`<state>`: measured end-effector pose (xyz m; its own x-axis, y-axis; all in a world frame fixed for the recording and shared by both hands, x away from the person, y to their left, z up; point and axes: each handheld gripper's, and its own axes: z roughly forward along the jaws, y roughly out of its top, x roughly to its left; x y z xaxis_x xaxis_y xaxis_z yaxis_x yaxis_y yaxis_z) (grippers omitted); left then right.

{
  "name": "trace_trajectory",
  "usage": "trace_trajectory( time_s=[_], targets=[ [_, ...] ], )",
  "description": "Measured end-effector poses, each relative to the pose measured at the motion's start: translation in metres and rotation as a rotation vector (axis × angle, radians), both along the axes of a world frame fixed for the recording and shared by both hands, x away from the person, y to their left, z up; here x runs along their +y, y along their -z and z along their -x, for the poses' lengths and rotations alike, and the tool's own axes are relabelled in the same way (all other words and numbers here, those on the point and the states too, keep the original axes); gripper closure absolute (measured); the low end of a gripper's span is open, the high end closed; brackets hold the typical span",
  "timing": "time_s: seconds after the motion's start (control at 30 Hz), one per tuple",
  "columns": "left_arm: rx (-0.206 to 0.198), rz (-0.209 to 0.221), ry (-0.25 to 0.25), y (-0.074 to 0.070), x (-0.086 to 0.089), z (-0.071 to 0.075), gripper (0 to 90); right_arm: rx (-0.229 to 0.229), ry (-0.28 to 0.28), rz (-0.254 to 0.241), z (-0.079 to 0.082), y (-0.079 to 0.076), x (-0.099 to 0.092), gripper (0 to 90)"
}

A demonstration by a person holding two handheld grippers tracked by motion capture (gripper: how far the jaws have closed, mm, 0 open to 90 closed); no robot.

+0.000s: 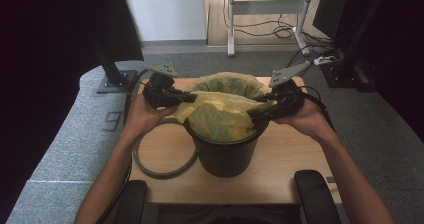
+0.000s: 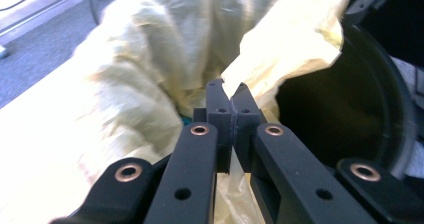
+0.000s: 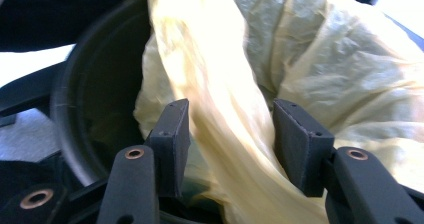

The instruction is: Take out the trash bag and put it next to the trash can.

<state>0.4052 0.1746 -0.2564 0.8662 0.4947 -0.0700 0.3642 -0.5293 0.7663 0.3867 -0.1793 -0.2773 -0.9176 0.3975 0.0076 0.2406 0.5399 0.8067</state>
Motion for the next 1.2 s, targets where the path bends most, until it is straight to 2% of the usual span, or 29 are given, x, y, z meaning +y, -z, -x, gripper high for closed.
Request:
trace_trajectory(
  time_s=[0.07,0.13,0.27,0.4,0.5,0.6,0.73,0.83,0.97,1.07,1.2],
  targets=[
    [-0.004,-0.017,-0.029,-0.001,0.002,-0.005,89.8,0.000,0.021,0.003,-0.004,0.002,-0.003,49.8],
    [-0.031,-0.068,-0.071,-0.001,0.001,-0.008,89.7,0.002,0.044,0.011,-0.007,0.004,-0.005,50.2],
    [-0.036,-0.104,-0.102,0.001,-0.001,-0.017,89.7,0.010,0.075,0.022,-0.013,0.007,-0.006,55.7],
    [-0.012,-0.115,-0.133,0.006,-0.002,-0.029,89.6,0.021,0.105,0.033,-0.019,0.008,-0.005,68.3],
    [0.006,-0.118,-0.145,0.013,-0.003,-0.037,88.1,0.012,0.126,0.047,-0.023,0.009,-0.005,75.7],
    [-0.013,-0.137,-0.163,0.018,-0.005,-0.040,78.6,-0.001,0.142,0.055,-0.026,0.009,-0.005,76.7],
    [-0.010,-0.144,-0.185,0.024,-0.006,-0.044,65.7,-0.024,0.170,0.057,-0.032,0.009,-0.006,76.2],
    [0.003,-0.144,-0.206,0.026,-0.006,-0.049,55.1,-0.037,0.206,0.055,-0.038,0.009,-0.007,63.4],
    [0.046,-0.136,-0.228,0.029,-0.006,-0.057,45.9,-0.071,0.283,0.060,-0.050,0.012,-0.007,34.4],
    [0.048,-0.150,-0.239,0.031,-0.007,-0.060,39.2,-0.063,0.321,0.065,-0.060,0.016,-0.008,25.2],
    [0.089,-0.148,-0.224,0.034,-0.010,-0.065,41.4,-0.006,0.345,0.071,-0.073,0.022,-0.007,21.4]
  ],
)
